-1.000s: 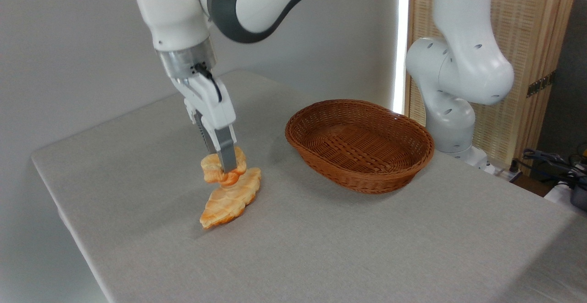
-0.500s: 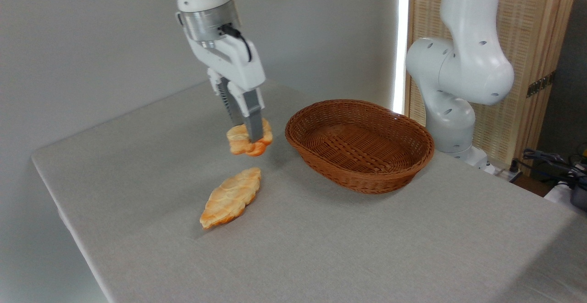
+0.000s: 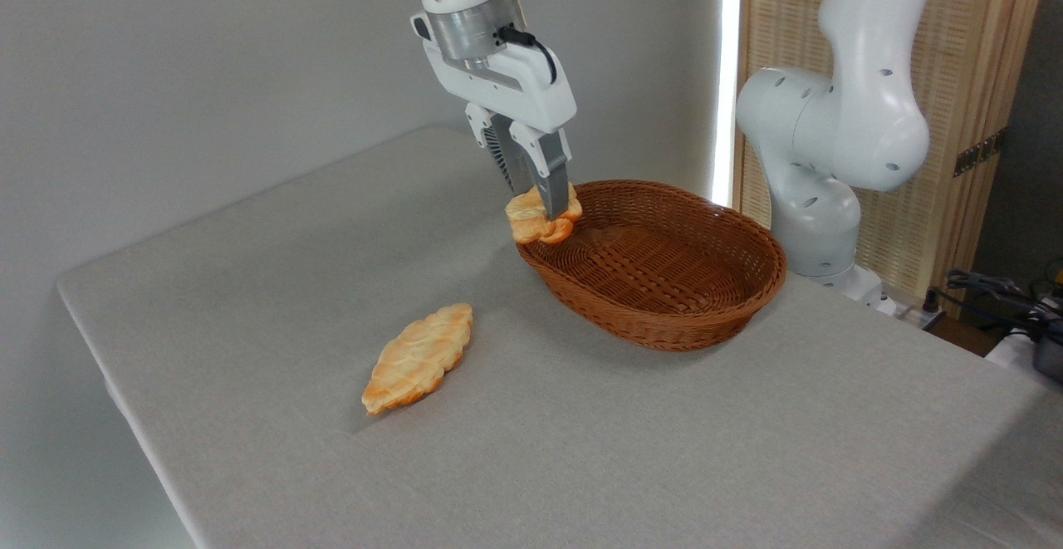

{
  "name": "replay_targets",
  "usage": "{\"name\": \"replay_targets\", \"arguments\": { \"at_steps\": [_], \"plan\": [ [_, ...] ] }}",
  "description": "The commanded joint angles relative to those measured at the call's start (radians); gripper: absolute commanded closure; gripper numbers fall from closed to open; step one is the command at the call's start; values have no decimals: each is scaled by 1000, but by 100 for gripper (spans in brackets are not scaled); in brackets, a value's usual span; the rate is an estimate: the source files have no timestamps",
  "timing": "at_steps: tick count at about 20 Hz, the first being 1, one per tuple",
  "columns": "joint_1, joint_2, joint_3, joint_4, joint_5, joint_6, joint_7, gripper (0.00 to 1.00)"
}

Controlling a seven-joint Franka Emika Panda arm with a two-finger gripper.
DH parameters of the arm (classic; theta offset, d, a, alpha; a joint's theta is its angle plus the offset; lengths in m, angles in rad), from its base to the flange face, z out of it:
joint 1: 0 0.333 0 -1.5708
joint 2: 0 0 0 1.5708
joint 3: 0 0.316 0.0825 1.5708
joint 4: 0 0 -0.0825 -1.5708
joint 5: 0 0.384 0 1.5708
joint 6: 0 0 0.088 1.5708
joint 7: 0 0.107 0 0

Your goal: Put bread into the basket

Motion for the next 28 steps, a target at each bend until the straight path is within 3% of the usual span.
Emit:
{"name": "replay_targets", "arguments": {
  "at_steps": [1,4,7,28],
  "plan": [
    [-33,-18,7,-41,-20,-57,-29,40],
    [-60,-13,5,-58,-21,-69,-26,27],
    [-87,-6,-6,-71,-21,-60,-23,0],
    [-88,11,-32,-65,-20,-52,-21,0]
  ]
}}
